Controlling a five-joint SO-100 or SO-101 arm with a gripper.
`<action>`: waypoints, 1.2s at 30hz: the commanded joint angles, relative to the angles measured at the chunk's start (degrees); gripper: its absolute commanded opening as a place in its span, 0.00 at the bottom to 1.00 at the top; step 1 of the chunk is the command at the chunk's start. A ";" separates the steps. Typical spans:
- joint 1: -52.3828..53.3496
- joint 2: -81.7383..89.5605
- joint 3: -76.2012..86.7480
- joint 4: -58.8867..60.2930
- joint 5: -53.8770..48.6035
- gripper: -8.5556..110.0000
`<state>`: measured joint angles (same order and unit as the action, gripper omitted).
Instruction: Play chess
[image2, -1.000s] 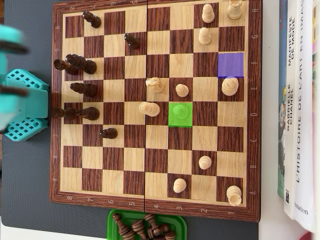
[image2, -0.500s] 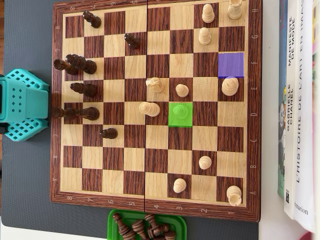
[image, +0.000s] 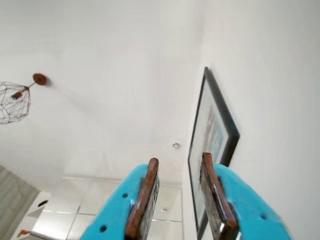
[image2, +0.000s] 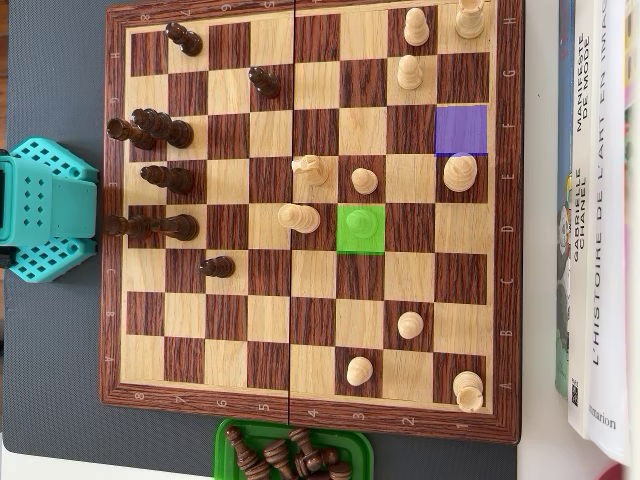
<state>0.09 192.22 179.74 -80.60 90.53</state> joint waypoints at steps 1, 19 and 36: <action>0.26 -0.53 1.23 -4.39 -0.18 0.18; 0.09 -0.53 1.23 -22.50 -0.26 0.18; 0.26 -0.44 1.23 -22.76 0.26 0.18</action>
<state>0.35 192.30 179.74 -103.18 90.53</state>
